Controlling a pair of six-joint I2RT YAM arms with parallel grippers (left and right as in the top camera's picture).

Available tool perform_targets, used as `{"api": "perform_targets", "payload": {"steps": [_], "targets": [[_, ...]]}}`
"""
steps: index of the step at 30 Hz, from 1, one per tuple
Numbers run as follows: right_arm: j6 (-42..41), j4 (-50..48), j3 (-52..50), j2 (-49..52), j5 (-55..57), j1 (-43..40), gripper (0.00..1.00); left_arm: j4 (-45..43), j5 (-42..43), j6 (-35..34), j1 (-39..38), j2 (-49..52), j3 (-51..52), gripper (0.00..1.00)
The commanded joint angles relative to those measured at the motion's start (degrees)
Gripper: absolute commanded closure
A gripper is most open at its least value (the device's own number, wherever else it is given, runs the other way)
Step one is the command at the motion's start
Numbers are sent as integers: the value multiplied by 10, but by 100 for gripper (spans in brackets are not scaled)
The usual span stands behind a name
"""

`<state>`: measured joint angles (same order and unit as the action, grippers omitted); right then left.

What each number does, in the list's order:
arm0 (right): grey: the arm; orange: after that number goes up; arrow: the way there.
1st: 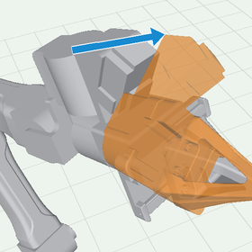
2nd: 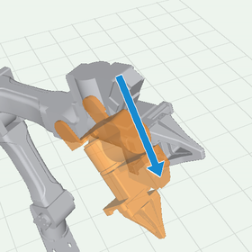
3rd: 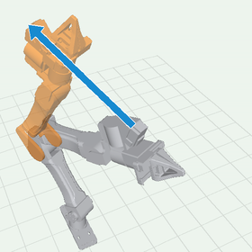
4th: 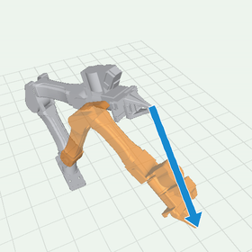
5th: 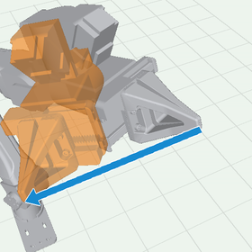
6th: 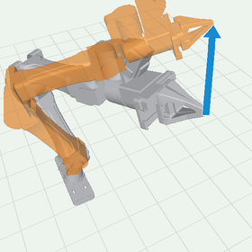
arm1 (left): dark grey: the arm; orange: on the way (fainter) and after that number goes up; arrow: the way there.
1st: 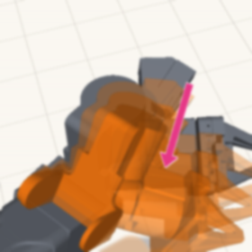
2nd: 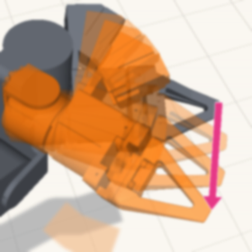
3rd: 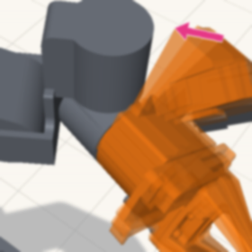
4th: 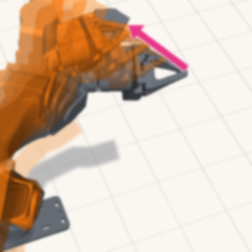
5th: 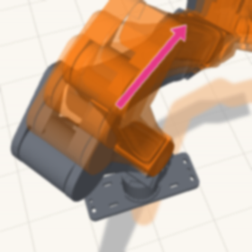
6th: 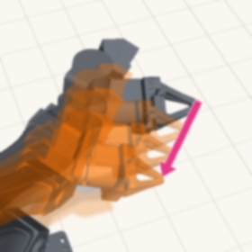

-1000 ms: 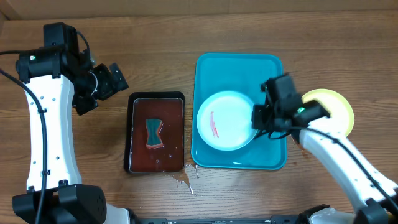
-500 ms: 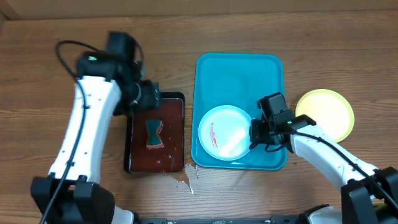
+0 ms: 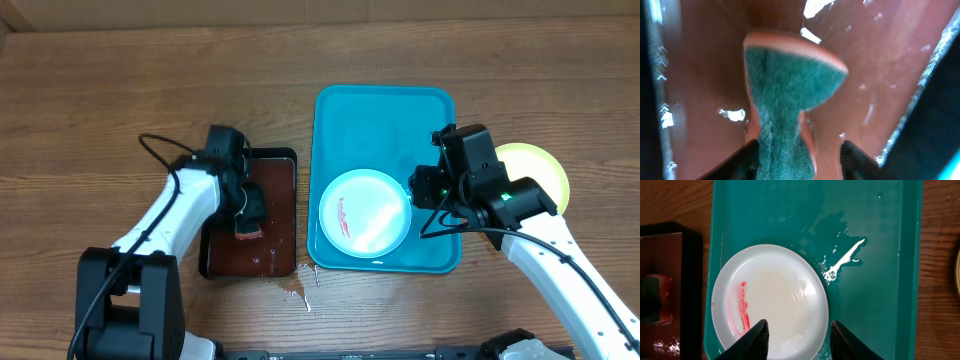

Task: Clean dirty plates on tray and stack at the side
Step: 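Grasp the sponge from the black tray with the left gripper and lift it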

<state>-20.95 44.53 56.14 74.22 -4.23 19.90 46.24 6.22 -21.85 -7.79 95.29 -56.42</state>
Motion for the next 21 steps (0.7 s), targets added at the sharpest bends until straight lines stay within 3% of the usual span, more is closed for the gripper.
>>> {"api": "perform_targets", "payload": {"steps": [1,3,4,5,10,13,21], "targets": [[1,2,5,-2,2,-1,58,-48,6,-5,-2,0,52,65],[1,4,5,-2,2,-2,58,-69,-16,-5,-2,0,70,79],[1,7,5,-2,2,-2,59,-78,-27,-5,-2,0,78,92],[1,9,5,-2,3,-2,59,-79,-33,-5,-2,0,78,96],[-4,17,5,-2,22,-4,59,-47,-34,-4,-2,-1,55,96],[-48,23,5,-2,74,-18,46,7,-35,-4,-1,-3,8,96],[-26,37,4,2,-9,-91,46,154,-39,31,-1,-9,-167,96]]}}
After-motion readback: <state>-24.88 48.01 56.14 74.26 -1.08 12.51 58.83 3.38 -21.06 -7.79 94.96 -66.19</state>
